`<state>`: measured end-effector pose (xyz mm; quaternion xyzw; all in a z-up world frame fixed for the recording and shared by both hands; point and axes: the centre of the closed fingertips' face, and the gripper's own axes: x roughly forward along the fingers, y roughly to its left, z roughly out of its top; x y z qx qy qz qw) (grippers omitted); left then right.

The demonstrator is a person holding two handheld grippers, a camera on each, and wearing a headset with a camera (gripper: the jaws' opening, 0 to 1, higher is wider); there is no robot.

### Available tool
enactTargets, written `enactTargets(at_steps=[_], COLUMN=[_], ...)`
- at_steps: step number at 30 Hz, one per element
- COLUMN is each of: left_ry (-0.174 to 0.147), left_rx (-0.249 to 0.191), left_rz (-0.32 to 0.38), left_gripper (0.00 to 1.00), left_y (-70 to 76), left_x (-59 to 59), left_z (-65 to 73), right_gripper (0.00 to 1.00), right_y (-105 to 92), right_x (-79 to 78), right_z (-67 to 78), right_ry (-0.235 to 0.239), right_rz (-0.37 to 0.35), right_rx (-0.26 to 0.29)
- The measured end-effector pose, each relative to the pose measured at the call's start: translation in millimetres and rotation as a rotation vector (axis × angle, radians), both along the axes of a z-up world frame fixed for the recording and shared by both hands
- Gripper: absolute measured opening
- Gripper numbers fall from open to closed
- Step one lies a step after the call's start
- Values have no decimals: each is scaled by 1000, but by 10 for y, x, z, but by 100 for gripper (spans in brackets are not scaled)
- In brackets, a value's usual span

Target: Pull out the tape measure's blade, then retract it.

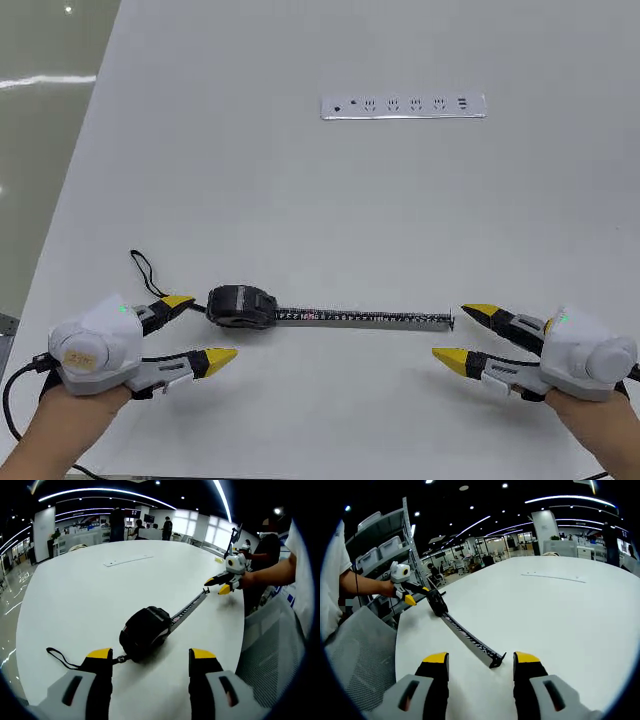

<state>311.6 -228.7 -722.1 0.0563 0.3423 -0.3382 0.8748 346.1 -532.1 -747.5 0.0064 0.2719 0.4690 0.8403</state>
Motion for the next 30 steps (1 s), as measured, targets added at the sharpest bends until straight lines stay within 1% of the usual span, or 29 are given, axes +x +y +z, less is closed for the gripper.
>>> enactTargets(at_steps=[4,7,9,14,18,23,25,27,30], left_ry=[-5,-6,-6,-19,-21,-17,-18,-18,-24], left_rx=[-9,-12,-12,-17,-19,-12,-18,-20,-21], left_rz=[31,36,49,86,126,146,151,151,155], left_gripper=[61,62,63,64,65,66,66,65,65], left_y=[33,53,78,130,172,205,220,216,221], left_x=[-30,-66,-78,-104,-139,-195,-209,-219,-235], left_z=[14,14,16,20,5,-14,-8,-5,33], right_gripper=[54,55,57,57,58,60,60,60,60], right_y=[22,27,27,15,1,-18,1,-2,-3], right_x=[-31,-43,-64,-122,-146,-161,-172,-180,-204], right_z=[27,58,55,94,125,117,135,127,153], right_ry=[-6,-5,-3,-4,-8,-7,-10,-12,-15], right_rz=[-12,-32,-40,-47,-58,-67,-66,-63,-64], right_rx=[-7,-2,-10,-20,-36,-61,-52,-60,-57])
